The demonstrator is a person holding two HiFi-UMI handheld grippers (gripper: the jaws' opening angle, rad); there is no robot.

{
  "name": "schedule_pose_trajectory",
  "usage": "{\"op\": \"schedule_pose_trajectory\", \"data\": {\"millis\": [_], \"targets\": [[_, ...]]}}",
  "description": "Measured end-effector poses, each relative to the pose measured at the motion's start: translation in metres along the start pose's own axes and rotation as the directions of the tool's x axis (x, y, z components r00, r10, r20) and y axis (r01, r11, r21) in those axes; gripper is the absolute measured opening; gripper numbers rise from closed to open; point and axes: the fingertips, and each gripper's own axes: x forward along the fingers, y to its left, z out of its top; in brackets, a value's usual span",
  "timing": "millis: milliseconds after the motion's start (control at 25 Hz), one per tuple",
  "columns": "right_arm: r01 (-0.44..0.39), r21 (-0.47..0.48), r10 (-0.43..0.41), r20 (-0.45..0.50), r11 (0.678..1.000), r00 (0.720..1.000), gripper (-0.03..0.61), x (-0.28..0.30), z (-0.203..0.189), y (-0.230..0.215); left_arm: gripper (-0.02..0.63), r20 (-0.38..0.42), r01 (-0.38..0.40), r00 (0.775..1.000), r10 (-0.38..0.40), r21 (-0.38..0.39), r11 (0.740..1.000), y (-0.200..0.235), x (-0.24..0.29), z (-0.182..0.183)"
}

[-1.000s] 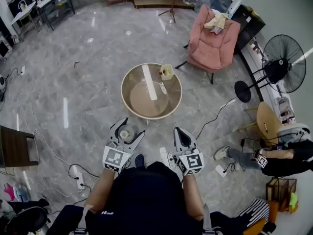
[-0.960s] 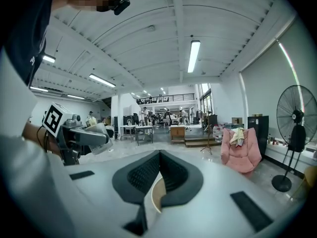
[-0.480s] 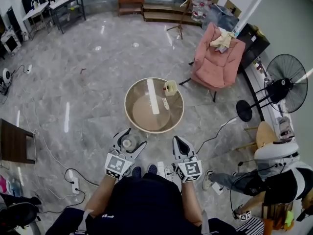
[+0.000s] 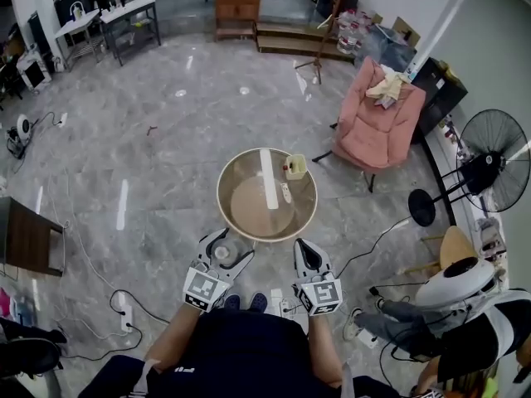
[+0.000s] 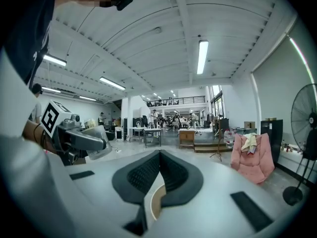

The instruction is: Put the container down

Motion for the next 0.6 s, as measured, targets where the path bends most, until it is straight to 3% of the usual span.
{"op": "schedule_pose_trajectory", "data": {"millis": [600], "targets": [[-0.052,0.024,0.052,-0.003,0.998,0.999,0.028,0.0,-0.007,-0.025,0.339,-0.033,-0.031,0.999,0.032,0.01,0.999,-0.013,0.02,0.003]]}}
